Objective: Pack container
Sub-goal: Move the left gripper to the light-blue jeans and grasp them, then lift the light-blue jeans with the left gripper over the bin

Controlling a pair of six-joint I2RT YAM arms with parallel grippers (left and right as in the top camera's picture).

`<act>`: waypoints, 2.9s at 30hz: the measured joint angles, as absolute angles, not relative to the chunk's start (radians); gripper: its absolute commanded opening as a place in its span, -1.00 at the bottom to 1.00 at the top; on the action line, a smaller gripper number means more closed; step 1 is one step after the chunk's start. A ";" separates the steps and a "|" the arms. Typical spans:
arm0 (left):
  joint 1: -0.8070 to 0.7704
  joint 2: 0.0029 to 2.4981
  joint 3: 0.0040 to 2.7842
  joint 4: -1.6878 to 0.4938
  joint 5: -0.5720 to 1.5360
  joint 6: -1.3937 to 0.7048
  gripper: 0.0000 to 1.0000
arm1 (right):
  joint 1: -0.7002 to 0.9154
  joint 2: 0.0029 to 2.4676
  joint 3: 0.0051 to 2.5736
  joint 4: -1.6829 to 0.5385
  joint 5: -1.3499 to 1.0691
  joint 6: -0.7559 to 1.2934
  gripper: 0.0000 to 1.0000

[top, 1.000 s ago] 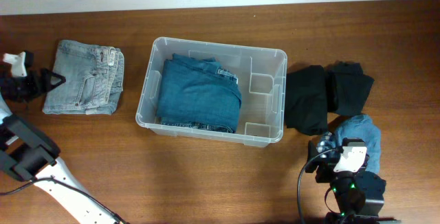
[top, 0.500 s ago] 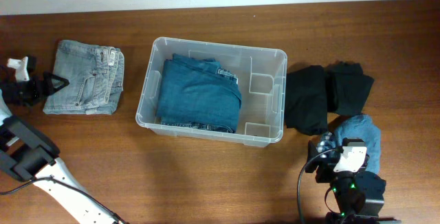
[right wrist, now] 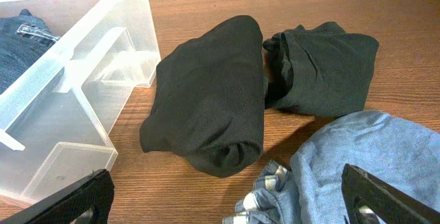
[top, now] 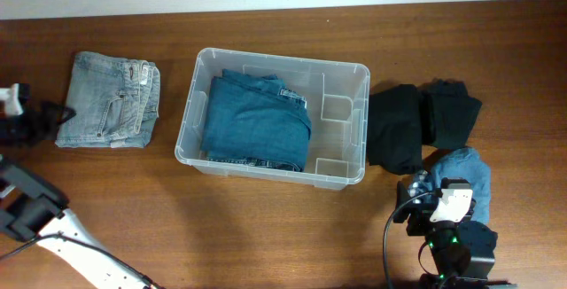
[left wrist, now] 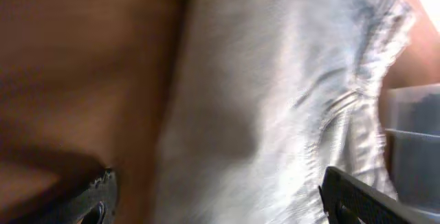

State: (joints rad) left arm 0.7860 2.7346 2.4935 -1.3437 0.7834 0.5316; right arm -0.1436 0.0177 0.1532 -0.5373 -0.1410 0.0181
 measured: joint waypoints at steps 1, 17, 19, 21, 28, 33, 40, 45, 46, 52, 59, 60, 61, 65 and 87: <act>0.759 2.747 2.500 -1.354 0.825 0.535 0.88 | -0.144 0.018 0.153 -0.537 -0.141 0.018 0.97; 0.643 2.837 2.492 -1.478 0.971 0.576 -0.99 | -0.144 0.018 0.153 -0.537 -0.141 0.018 0.96; 0.657 2.864 2.514 -1.561 1.004 0.578 -1.00 | -0.144 0.018 0.153 -0.537 -0.141 0.019 0.97; 0.663 2.890 2.574 -1.666 1.007 0.595 -0.99 | -0.144 0.018 0.153 -0.537 -0.141 0.018 0.97; 0.658 2.829 2.616 -1.686 1.022 0.579 -0.99 | -0.144 0.018 0.153 -0.537 -0.141 0.019 0.97; 0.620 2.558 2.617 -1.683 1.042 0.575 -1.00 | -0.144 0.018 0.153 -0.537 -0.141 0.018 0.97; 0.488 2.159 2.635 -1.685 1.057 0.533 -0.99 | -0.144 0.018 0.153 -0.537 -0.141 0.019 0.97; 0.268 2.058 2.637 -1.677 1.093 0.475 -1.00 | -0.144 0.018 0.153 -0.537 -0.141 0.019 0.97; 0.233 2.055 2.637 -1.672 1.096 0.467 -0.99 | -0.144 0.018 0.153 -0.537 -0.141 0.018 0.97; -0.052 2.054 2.636 -1.529 1.089 0.381 -0.99 | -0.144 0.018 0.153 -0.537 -0.141 0.018 0.97; -0.343 2.054 2.635 -1.300 0.995 0.204 -0.99 | -0.144 0.018 0.153 -0.537 -0.141 0.018 0.97; -0.398 2.054 2.635 -1.309 0.923 0.182 -0.99 | -0.144 0.018 0.153 -0.537 -0.141 0.018 0.97; -0.430 2.054 2.635 -1.322 0.875 0.171 -0.99 | -0.144 0.018 0.153 -0.537 -0.141 0.019 0.97; -0.483 2.054 2.635 -1.375 0.702 0.160 -0.99 | -0.144 0.018 0.153 -0.537 -0.141 0.019 0.97; -0.478 2.159 2.482 -1.214 0.717 0.137 -1.00 | -0.144 0.018 0.153 -0.537 -0.141 0.019 0.97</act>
